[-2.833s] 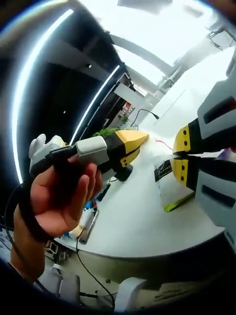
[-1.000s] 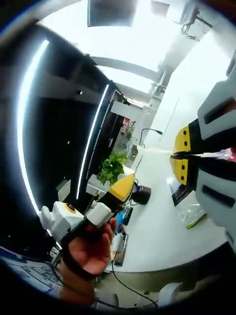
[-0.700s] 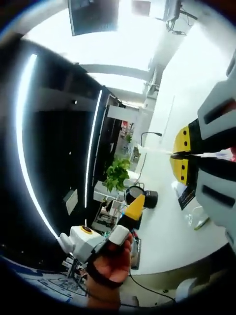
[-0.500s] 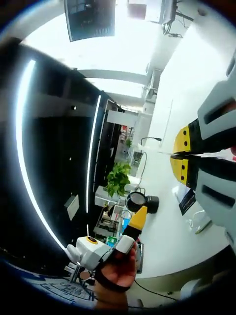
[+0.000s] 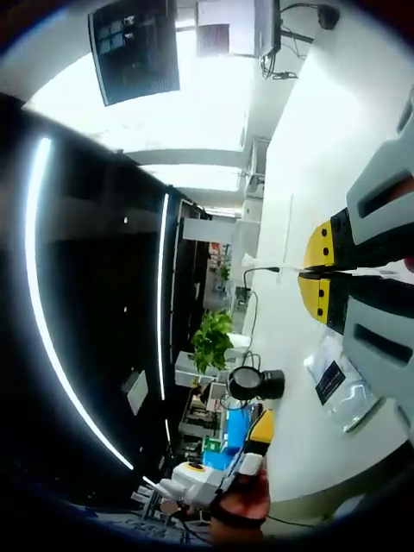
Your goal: Clip sheet goods on table flip sheet goods clip sheet goods scan sheet goods put sheet goods back to table
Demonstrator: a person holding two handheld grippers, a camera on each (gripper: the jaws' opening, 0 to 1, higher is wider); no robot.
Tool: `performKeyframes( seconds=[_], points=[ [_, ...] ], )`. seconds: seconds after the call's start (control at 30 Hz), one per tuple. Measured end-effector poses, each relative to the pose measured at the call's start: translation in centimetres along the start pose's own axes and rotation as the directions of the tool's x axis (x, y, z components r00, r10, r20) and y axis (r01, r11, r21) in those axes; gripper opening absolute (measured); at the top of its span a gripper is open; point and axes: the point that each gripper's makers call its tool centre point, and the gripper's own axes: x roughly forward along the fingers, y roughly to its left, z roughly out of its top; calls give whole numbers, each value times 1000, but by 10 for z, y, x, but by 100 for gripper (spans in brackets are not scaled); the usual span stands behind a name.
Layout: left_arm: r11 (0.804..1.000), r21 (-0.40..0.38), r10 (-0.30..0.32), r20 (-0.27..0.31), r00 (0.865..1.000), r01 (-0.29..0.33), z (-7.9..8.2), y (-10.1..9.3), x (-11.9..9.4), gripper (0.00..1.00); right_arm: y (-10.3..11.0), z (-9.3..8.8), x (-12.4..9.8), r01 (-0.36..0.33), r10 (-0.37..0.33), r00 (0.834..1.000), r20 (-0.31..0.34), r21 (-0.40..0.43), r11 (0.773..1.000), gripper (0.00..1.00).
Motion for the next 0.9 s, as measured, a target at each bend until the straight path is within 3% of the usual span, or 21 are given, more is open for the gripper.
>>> performKeyframes(
  seconds=[0.3,0.9],
  points=[
    [999,45,24,-5,1000,-24,-23,10,3,9,-15,-4,-3,31,-31,999,9,21,999,0],
    [989,121,81,18,997,-82,-39,30,1,9,-40,-11,-9,105,-106,994,7,69,992,0]
  ],
)
